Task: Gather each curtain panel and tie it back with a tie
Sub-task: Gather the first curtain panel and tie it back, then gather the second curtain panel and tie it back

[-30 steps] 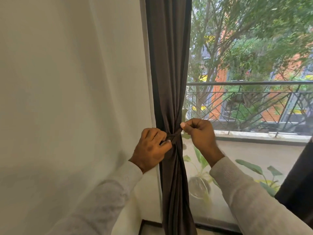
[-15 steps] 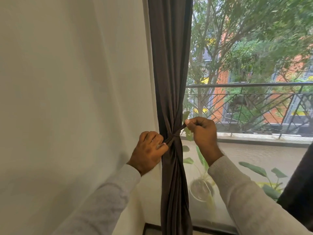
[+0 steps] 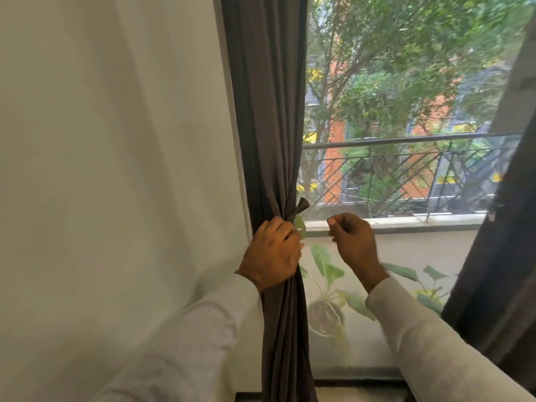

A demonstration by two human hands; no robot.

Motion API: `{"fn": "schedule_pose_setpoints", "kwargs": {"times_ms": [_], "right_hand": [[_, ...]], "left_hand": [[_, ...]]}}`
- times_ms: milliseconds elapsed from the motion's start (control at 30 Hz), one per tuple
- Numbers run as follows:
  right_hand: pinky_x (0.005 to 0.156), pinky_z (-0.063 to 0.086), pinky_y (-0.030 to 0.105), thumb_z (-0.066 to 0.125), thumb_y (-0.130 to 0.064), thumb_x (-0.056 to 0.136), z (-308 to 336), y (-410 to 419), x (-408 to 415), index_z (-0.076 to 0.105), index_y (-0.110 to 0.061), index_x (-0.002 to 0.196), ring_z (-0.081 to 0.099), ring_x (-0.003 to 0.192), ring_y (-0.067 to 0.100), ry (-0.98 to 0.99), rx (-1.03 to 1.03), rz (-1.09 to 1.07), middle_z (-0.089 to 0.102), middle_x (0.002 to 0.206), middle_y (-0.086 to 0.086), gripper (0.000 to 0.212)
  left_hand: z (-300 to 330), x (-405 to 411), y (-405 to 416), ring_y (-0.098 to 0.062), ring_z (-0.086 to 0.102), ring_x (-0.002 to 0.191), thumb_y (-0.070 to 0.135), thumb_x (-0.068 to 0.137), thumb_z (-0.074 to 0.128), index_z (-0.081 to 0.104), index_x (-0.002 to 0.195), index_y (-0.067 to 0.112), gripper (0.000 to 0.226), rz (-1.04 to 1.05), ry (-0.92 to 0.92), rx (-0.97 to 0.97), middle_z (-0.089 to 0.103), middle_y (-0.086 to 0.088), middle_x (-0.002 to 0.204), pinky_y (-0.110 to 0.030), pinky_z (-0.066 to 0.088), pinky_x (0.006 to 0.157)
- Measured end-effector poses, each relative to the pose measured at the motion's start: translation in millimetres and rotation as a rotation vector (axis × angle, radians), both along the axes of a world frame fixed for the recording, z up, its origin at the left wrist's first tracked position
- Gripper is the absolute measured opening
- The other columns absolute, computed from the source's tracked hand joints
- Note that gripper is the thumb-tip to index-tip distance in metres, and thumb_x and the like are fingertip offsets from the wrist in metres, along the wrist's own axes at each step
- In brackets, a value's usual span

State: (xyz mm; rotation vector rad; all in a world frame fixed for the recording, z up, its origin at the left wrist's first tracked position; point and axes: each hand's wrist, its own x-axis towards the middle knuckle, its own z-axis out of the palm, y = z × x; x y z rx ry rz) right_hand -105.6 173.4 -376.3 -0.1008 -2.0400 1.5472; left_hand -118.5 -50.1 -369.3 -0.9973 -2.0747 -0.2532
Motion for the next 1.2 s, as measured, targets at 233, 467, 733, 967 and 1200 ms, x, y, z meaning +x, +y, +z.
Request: {"fn": "schedule_pose_setpoints", "kwargs": {"times_ms": [233,467,733,967,1200], "right_hand": [[0.073,0.061,0.038,0.069,-0.022,0.098,-32,81,56,0.072,-0.025,0.089,0.072,0.076,0.022,-0.146,0.179,-0.157,0.075,0.078,-0.001,0.010],[0.077,0.052,0.032,0.073,-0.025,0.095,-33,207,123,0.075,-0.021,0.098,0.067,0.075,0.015,-0.222,0.356,-0.256,0.071,0.077,-0.007,0.005],[0.086,0.060,0.041,0.071,-0.023,0.096,28,351,184,0.075,-0.019,0.103,0.072,0.087,0.017,-0.133,0.353,-0.304,0.077,0.092,-0.005,0.009],[0.078,0.060,0.035,0.072,-0.019,0.094,148,428,158,0.076,-0.022,0.098,0.071,0.079,0.013,0.105,0.392,-0.396,0.074,0.083,-0.008,0.006],[0.075,0.060,0.037,0.070,-0.023,0.097,290,478,116,0.073,-0.021,0.098,0.068,0.076,0.014,0.324,0.505,-0.470,0.070,0.081,-0.007,0.004]], "left_hand": [[-21,9,71,-0.035,0.060,0.094,0.024,0.100,0.064,0.070,0.098,0.011,0.014,-0.101,0.026,-0.001,0.066,-0.010,0.099,-0.047,0.049,0.082],[-25,37,196,-0.037,0.060,0.095,0.026,0.092,0.067,0.070,0.100,0.011,0.017,-0.112,-0.057,-0.019,0.065,-0.009,0.100,-0.049,0.051,0.083],[22,73,367,-0.036,0.058,0.102,0.033,0.091,0.063,0.069,0.108,0.013,0.027,-0.149,-0.003,-0.055,0.066,-0.009,0.108,-0.048,0.048,0.087],[151,39,450,-0.033,0.058,0.100,0.033,0.095,0.057,0.069,0.103,0.016,0.023,-0.164,0.067,0.133,0.067,-0.006,0.103,-0.048,0.047,0.085],[287,-12,490,-0.035,0.058,0.092,0.021,0.096,0.057,0.069,0.096,0.010,0.016,-0.181,0.212,0.447,0.066,-0.009,0.094,-0.050,0.050,0.079]]}}
